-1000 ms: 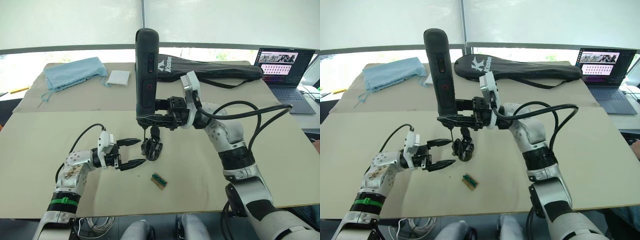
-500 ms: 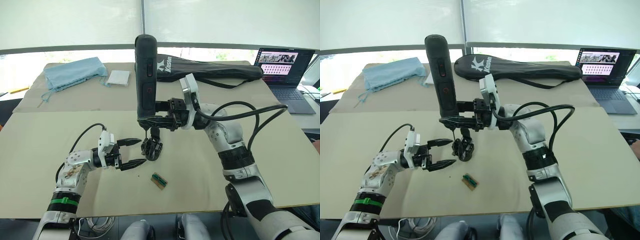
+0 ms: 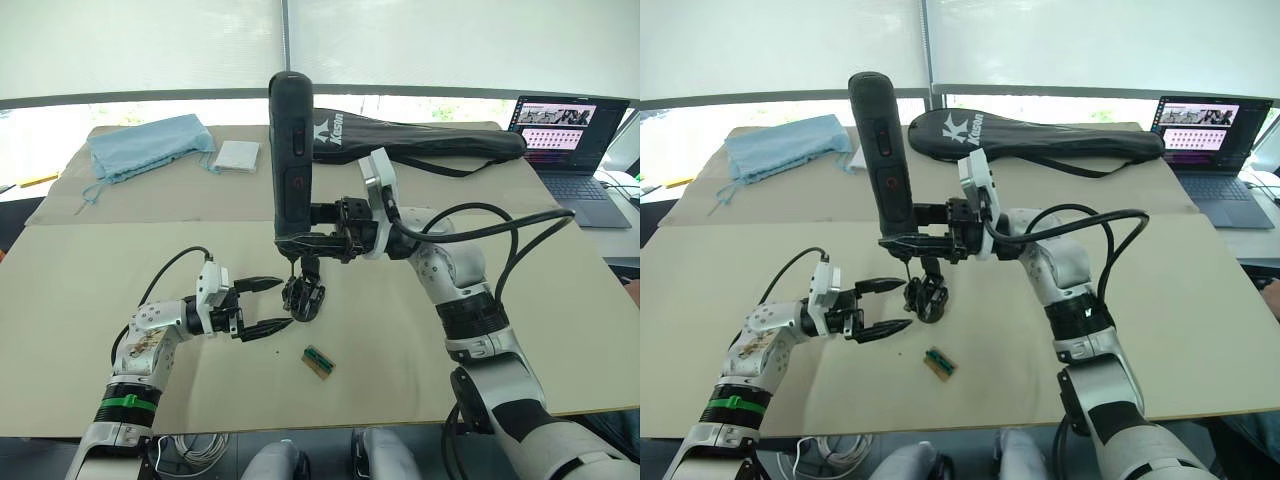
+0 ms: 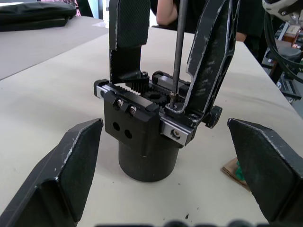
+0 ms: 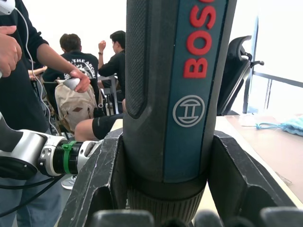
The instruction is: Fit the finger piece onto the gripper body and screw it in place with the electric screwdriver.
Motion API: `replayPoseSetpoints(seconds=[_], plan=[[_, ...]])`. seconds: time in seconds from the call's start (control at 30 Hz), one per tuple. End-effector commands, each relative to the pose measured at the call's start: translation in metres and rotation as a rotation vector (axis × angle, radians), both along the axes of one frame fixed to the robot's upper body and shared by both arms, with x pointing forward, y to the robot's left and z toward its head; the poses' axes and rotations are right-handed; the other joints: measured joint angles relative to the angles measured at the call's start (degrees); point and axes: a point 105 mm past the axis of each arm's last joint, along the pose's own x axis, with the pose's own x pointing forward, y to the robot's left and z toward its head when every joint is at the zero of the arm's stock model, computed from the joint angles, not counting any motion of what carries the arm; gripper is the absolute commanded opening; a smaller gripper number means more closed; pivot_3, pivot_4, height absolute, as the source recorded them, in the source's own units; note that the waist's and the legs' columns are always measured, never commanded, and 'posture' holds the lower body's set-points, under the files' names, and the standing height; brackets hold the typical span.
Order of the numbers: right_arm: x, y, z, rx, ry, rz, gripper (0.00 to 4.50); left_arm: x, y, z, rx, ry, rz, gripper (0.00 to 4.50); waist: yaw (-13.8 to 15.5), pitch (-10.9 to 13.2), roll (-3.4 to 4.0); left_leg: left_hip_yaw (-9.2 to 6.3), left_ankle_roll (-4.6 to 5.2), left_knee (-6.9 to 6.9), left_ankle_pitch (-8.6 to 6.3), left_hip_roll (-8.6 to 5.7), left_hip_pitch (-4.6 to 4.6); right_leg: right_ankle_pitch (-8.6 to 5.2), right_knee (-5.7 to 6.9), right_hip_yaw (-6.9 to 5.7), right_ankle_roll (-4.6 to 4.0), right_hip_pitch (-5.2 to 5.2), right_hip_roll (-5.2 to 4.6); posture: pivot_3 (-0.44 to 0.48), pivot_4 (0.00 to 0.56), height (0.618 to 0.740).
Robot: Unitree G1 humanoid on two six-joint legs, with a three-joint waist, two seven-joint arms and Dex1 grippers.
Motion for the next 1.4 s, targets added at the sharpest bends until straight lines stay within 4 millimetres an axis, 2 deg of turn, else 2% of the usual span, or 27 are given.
replayPoseSetpoints(seconds=[0.03,0.4,1.07,1.4], plan=[[-0.005,0.0,0.014,0.053,-0.069,0.007,1.94,0.002,0.0,-0.001,0.016,-0.023,0.008,4.5,0.0,0.0,0.0,0.0,0.0,0.0,0.0,0.0,0.0,0.0,0.0,-0.01,0.0,0.0,0.0,0.0,0.15,0.74],[-0.003,0.002,0.013,0.047,-0.064,0.006,1.94,0.008,-0.001,-0.011,0.053,-0.014,0.026,4.5,0.0,0.0,0.0,0.0,0.0,0.0,0.0,0.0,0.0,0.0,0.0,-0.12,0.0,0.0,0.0,0.0,0.15,0.74],[-0.002,0.004,0.012,0.04,-0.071,0.01,1.94,0.033,-0.033,-0.032,0.129,-0.006,-0.037,4.5,0.2,0.0,-0.01,0.0,0.01,0.06,0.0,-0.02,0.0,0.0,0.02,-0.19,0.0,0.02,-0.03,0.0,0.15,0.74],[-0.001,0.004,0.011,0.035,-0.074,0.004,1.94,0.034,-0.042,-0.039,0.136,0.006,-0.067,4.5,0.4,0.0,-0.01,-0.02,0.01,0.08,0.01,-0.03,0.0,0.0,0.03,0.03,0.0,0.03,-0.1,0.0,0.15,0.74]])
